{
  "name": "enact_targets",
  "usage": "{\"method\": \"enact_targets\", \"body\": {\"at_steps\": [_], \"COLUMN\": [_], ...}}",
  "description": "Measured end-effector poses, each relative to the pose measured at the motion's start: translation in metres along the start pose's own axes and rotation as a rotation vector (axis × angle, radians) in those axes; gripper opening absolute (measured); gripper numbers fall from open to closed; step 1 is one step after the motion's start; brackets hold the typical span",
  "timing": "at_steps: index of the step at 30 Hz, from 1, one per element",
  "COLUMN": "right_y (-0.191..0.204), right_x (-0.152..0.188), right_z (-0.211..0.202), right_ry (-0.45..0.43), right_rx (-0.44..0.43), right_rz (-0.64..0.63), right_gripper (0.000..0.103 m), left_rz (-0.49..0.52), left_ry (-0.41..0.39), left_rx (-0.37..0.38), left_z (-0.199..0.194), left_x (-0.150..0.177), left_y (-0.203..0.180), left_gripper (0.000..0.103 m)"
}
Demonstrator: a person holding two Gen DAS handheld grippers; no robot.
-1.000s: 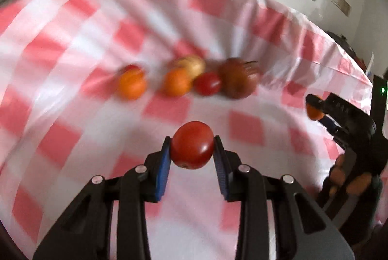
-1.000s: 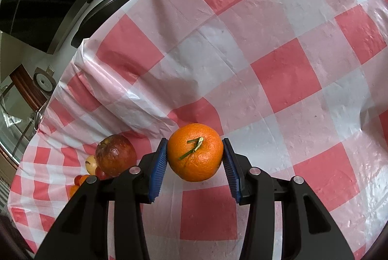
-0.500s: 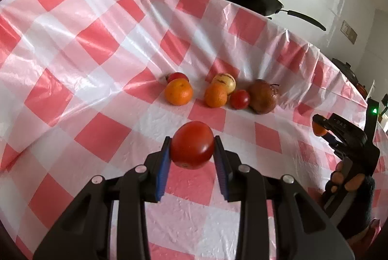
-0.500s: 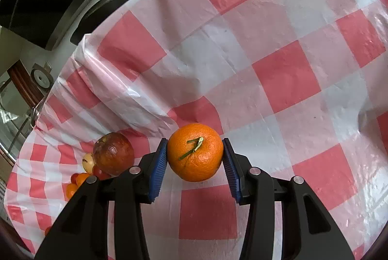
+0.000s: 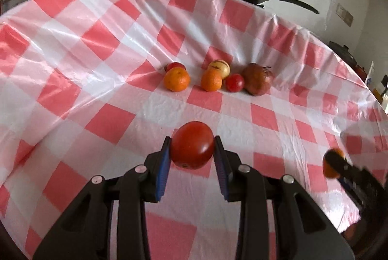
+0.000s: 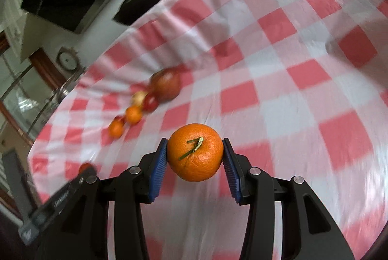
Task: Organize fruits
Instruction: 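Carry the tomato in the left tool and tangerine in the right tool to the box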
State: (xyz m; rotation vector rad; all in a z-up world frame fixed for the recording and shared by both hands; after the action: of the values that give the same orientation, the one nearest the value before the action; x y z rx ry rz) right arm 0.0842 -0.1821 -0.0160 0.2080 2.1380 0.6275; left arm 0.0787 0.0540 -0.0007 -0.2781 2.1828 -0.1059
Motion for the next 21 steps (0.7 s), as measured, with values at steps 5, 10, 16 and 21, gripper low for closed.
{"method": "enact_targets", "body": {"at_steps": [5, 10, 16, 21], "right_y": [0.026, 0.046, 0.055, 0.055], "right_x": [0.036, 0.060, 0.076, 0.075], "right_z": [-0.029, -0.050, -0.059, -0.060], "right_ry": [0.028, 0.050, 0.068, 0.054], "right_rx": [-0.044, -0.084, -0.103, -0.118], "right_rz": [-0.039, -0.074, -0.109, -0.109], "right_gripper": [0.044, 0.044, 0.044, 0.044], "left_rz": [-0.033, -0.054, -0.085, -0.080], "left_ry": [-0.028, -0.062, -0.030, -0.034], "left_rx": [-0.001, -0.024, -0.006, -0.010], "left_z": [-0.028, -0.059, -0.069, -0.076], "left_x": [0.014, 0.027, 0.046, 0.050], "left_y": [0.013, 0.028, 0.042, 0.046], "left_gripper": [0.034, 0.034, 0.034, 0.034]}}
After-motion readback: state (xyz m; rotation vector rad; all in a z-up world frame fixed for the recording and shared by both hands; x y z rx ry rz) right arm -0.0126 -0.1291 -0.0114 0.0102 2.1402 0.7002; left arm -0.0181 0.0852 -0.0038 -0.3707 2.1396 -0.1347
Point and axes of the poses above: each gripper's, at about its wrist camera, not at the fingertips, and z roughly the way its jaws point, y to its left, x to its underside, the point moved 5 cm from there along z, roughly the way its jaws point, and after that the axes turned 5 degrees about -y, right-handed, at the moved point
